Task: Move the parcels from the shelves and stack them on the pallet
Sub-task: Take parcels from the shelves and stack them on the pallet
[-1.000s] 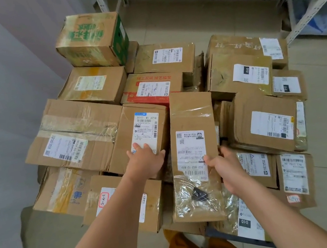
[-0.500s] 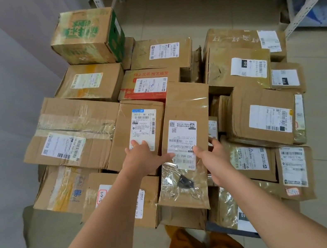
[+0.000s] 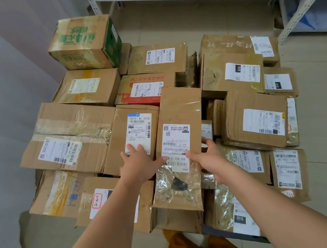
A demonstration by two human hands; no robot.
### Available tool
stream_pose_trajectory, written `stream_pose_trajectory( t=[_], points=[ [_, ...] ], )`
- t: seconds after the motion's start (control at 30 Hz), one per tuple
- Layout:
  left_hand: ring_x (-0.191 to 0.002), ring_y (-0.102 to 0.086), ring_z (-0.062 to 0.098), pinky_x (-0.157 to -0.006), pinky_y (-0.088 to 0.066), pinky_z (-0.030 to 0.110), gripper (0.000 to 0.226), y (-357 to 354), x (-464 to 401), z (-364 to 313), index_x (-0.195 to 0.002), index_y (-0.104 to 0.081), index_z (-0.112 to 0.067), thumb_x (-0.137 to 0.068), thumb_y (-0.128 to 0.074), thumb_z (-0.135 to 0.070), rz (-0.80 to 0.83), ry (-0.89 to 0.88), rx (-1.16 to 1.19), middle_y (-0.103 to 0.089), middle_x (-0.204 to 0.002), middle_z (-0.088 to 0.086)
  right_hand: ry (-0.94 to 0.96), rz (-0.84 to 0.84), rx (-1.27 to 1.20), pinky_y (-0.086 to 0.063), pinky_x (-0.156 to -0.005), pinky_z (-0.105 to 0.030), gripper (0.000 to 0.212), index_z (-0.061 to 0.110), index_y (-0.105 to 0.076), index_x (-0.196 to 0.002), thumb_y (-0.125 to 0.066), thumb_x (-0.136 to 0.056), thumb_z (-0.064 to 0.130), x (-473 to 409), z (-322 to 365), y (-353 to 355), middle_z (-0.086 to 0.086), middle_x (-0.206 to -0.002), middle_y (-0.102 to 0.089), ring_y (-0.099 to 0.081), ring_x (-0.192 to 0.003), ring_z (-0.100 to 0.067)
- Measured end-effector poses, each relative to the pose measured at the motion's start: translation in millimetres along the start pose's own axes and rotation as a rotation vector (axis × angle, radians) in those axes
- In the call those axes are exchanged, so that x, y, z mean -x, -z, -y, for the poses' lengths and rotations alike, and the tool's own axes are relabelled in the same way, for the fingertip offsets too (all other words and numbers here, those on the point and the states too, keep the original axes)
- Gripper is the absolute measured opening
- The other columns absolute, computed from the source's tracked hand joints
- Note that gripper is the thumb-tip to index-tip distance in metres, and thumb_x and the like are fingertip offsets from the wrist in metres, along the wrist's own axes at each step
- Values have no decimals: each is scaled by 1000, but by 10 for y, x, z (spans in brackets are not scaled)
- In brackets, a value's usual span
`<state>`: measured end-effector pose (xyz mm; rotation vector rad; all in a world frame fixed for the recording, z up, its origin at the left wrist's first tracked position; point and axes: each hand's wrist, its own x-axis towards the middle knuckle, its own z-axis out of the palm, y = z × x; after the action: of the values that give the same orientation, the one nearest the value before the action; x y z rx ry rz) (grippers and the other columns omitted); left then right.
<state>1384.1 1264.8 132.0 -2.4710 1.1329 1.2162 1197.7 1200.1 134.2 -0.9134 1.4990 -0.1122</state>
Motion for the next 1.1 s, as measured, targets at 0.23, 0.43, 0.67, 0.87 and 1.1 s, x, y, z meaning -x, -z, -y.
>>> stream_pose_trajectory(
  t=[0.23,0.43,0.67,0.87,1.1],
  points=[
    [-149,-8,40,-117,-18,60,111,39,32,-20,-152,-26,-17,-70,-57,-84,-54,24,59,-1,-163,14,-16,52,9,-49,-94,-49,71,29,-29,-147,-70,-90,20,90,91,31,0,-128,-63,-61,-111,-23],
    [-146,-15,48,-115,-30,54,104,19,10,1,-155,-21,-13,-80,-53,-77,14,16,-9,5,-164,15,-10,22,91,-52,-88,-46,71,30,-26,-147,-68,-91,18,60,69,20,-2,-126,-61,-59,-100,-21],
    [-149,1,43,-116,-16,64,95,-43,127,-42,-156,-15,-18,-85,-49,-73,-30,34,27,9,-164,11,-56,17,90,-49,-96,-48,75,25,-25,-144,-72,-88,12,49,155,18,-5,-134,-57,-57,-115,-27],
    [-151,-7,34,-119,-18,55,84,106,434,-118,-155,-26,-15,-90,-56,-59,-98,60,217,-3,-165,11,68,-54,205,-46,-97,-38,94,23,-14,-154,-75,-84,15,259,278,185,-6,-149,-40,-48,-129,-27],
    [-109,-50,20,-88,-40,30,55,311,1094,-127,-148,-39,-11,-99,-53,-32,-201,113,435,-45,-145,10,174,-24,243,-39,-79,-28,65,14,-31,-146,-64,-91,12,623,532,381,-2,-126,-52,-49,-103,-18]
  ],
)
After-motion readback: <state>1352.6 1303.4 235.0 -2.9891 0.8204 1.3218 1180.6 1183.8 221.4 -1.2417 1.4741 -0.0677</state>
